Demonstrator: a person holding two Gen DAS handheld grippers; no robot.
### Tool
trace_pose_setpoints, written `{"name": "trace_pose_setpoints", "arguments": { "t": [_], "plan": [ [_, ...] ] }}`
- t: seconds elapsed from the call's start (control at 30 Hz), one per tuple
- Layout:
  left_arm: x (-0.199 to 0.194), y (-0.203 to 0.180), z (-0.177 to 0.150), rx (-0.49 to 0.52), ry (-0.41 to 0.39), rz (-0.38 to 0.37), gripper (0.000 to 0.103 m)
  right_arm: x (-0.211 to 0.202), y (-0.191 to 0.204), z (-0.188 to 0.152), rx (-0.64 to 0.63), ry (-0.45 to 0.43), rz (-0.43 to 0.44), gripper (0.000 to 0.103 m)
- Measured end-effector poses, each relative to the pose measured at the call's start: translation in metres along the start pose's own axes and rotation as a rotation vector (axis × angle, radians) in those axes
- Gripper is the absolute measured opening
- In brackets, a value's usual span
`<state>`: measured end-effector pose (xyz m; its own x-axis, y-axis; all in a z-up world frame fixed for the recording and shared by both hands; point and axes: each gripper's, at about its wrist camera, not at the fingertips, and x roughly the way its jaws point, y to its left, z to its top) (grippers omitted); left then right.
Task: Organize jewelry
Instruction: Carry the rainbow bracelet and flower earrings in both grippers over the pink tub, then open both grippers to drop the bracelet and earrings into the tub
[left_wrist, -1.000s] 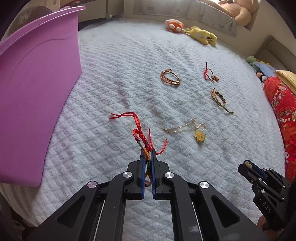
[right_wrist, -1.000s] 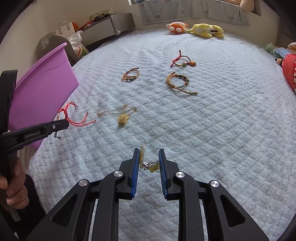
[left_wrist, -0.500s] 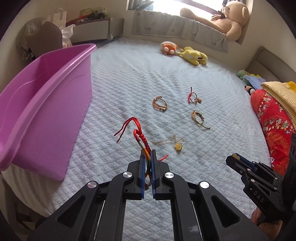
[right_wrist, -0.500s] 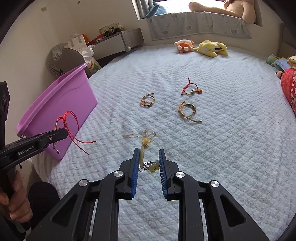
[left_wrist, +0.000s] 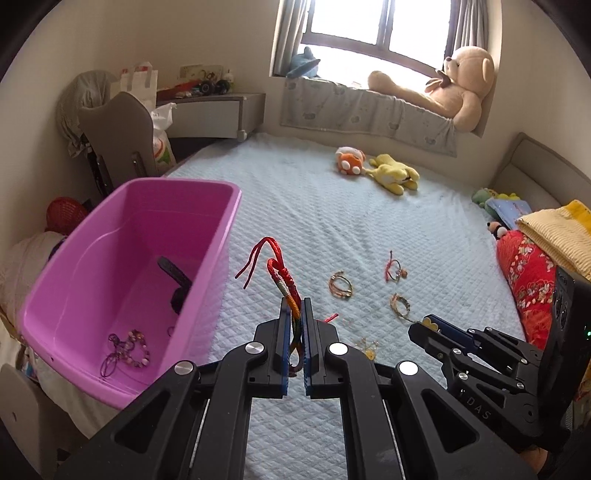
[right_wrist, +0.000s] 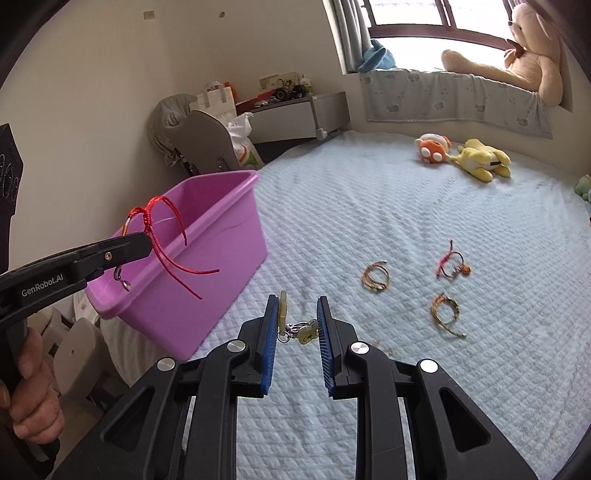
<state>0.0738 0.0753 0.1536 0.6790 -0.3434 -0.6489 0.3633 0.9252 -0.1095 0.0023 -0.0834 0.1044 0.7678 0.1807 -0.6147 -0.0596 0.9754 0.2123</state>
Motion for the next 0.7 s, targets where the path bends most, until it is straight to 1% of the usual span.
{"name": "trace_pose_setpoints", "arguments": {
  "t": [0.07,0.17,0.3,0.43,0.6,0.7],
  "plan": [
    [-0.004,0.018,0.010,-0.014,-0.015,0.023,0.006,0.009,0.016,0.015,-0.023,-0.003,0.032,0.020],
    [-0.007,0.047,0.020,-0.045,-0.031,0.079,0.006,0.025,0.041,0.039,-0.043,0.000,0.100,0.020],
    [-0.001,0.093,0.025,-0.110,-0.016,0.167,0.006,0.055,0.075,0.068,-0.071,0.021,0.172,0.020],
    [0.011,0.135,0.020,-0.177,0.021,0.238,0.006,0.088,0.105,0.087,-0.113,0.065,0.213,0.020],
    [0.031,0.177,0.011,-0.274,0.095,0.284,0.006,0.124,0.139,0.104,-0.142,0.132,0.265,0.021],
    [0.045,0.193,0.003,-0.307,0.145,0.317,0.006,0.149,0.157,0.110,-0.165,0.203,0.268,0.021]
  ]
}}
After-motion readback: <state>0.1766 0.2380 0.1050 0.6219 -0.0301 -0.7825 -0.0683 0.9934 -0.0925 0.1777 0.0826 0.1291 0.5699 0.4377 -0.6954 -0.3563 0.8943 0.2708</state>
